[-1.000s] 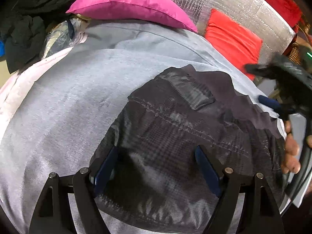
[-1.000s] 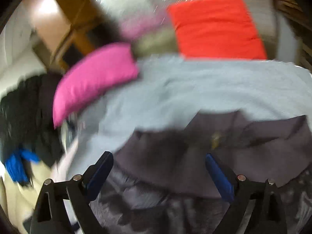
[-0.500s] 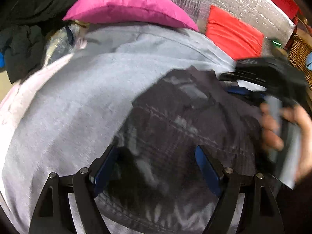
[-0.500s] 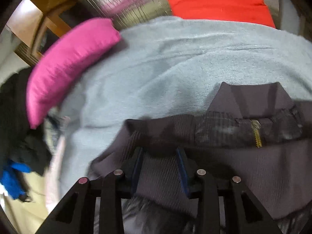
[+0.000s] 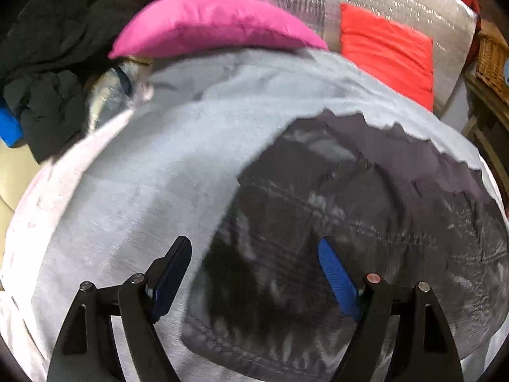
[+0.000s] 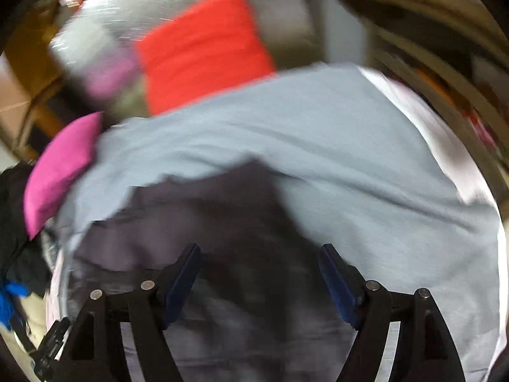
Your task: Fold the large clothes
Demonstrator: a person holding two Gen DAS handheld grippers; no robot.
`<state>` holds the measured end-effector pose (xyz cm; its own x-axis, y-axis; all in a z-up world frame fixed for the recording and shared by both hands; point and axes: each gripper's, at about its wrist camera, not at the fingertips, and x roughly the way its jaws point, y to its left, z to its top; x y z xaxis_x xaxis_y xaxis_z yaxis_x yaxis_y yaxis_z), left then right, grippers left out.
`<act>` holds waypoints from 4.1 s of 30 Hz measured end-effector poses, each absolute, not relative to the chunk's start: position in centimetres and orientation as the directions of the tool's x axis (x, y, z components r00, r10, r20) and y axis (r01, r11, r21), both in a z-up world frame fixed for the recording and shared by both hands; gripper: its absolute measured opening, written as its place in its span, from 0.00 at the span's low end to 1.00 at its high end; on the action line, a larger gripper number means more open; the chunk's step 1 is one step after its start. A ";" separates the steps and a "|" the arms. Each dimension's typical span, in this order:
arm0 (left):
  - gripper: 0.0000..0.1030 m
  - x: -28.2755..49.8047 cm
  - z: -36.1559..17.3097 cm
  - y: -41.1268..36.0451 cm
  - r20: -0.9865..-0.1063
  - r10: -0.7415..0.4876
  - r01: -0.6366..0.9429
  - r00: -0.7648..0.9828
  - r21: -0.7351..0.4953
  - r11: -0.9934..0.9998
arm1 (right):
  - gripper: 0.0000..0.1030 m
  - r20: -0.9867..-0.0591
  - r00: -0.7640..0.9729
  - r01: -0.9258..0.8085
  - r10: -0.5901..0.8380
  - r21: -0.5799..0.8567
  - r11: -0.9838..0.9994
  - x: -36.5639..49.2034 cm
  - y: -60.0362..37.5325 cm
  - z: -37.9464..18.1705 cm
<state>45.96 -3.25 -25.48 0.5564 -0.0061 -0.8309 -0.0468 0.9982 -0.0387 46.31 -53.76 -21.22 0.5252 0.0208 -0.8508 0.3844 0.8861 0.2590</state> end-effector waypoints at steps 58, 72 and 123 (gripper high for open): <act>0.88 50.0 -30.7 0.5 -0.761 -0.555 0.080 0.336 -0.564 0.822 | 0.91 -0.570 0.589 0.218 0.573 0.794 0.567 37.7 -55.3 -32.2; 0.47 50.5 -32.1 1.0 -0.660 -0.663 -0.053 0.353 -0.722 0.690 | 0.68 -0.626 0.626 0.222 0.465 0.714 0.663 38.0 -52.6 -31.5; 0.30 44.4 -30.5 0.8 -0.695 -0.601 -0.048 0.395 -0.669 0.742 | 0.44 -0.696 0.614 0.259 0.372 0.623 0.738 33.7 -52.1 -29.3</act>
<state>44.38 0.84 -30.54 0.3949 -0.6010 -0.6949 -0.0476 0.7420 -0.6687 33.66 -52.11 -29.35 0.6142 0.3720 -0.6960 0.2594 0.7378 0.6232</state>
